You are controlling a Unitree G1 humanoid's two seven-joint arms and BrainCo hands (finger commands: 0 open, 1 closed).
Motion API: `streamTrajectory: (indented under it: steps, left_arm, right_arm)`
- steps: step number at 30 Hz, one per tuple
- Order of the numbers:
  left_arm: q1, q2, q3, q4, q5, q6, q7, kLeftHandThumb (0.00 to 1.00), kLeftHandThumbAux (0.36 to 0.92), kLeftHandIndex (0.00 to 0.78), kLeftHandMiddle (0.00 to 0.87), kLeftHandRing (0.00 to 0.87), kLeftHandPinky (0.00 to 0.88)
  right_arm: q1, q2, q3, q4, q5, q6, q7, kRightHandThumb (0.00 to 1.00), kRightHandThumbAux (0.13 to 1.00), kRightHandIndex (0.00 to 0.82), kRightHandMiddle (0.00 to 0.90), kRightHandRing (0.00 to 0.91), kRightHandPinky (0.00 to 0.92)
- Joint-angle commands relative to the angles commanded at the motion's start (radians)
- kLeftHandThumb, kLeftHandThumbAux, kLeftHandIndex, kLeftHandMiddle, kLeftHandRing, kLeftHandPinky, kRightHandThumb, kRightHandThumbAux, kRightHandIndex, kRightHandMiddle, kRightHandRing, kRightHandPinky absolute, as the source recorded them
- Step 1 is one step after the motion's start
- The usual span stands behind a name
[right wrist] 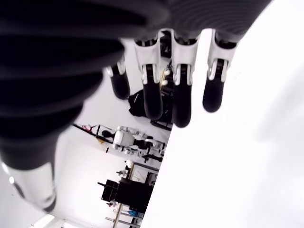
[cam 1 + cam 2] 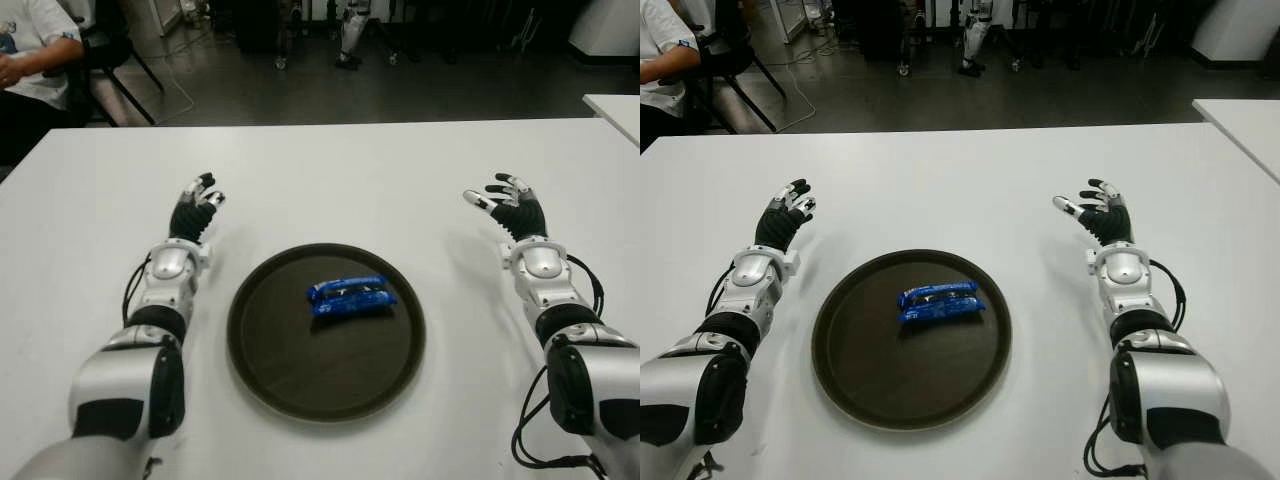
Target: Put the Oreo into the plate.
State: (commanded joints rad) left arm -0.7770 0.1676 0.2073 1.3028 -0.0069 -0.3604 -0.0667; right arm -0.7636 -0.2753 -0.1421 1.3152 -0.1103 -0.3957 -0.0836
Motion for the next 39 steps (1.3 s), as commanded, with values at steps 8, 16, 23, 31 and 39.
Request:
streamTrajectory:
  steps: [8, 16, 23, 31, 39]
  left_arm:
    - [0.0, -0.002, 0.001, 0.0, 0.001, -0.001, 0.005, 0.076, 0.589, 0.031, 0.097, 0.072, 0.058]
    - [0.0, -0.003, 0.006, 0.001, -0.002, -0.001, 0.001, 0.083, 0.599, 0.032, 0.098, 0.076, 0.061]
    - [-0.002, -0.002, -0.001, 0.003, 0.007, -0.002, 0.009, 0.082, 0.6, 0.039, 0.107, 0.082, 0.06]
    - [-0.002, -0.003, -0.002, -0.001, 0.007, 0.0, 0.009, 0.076, 0.58, 0.032, 0.093, 0.069, 0.057]
    - [-0.002, -0.004, -0.002, -0.001, 0.007, 0.004, 0.01, 0.082, 0.579, 0.032, 0.089, 0.062, 0.052]
  right_arm:
    - [0.004, 0.003, 0.015, -0.006, -0.01, -0.032, -0.011, 0.001, 0.647, 0.141, 0.219, 0.223, 0.215]
    - [0.007, 0.008, 0.005, -0.003, 0.006, -0.044, -0.012, 0.0, 0.66, 0.118, 0.188, 0.193, 0.19]
    - [0.008, 0.009, 0.004, -0.003, 0.005, -0.055, -0.017, 0.002, 0.667, 0.118, 0.18, 0.186, 0.189]
    - [0.009, 0.012, 0.008, -0.003, 0.001, -0.068, -0.022, 0.001, 0.657, 0.127, 0.186, 0.192, 0.189]
    - [0.011, 0.013, 0.017, -0.001, -0.007, -0.071, -0.027, 0.004, 0.632, 0.126, 0.183, 0.196, 0.189]
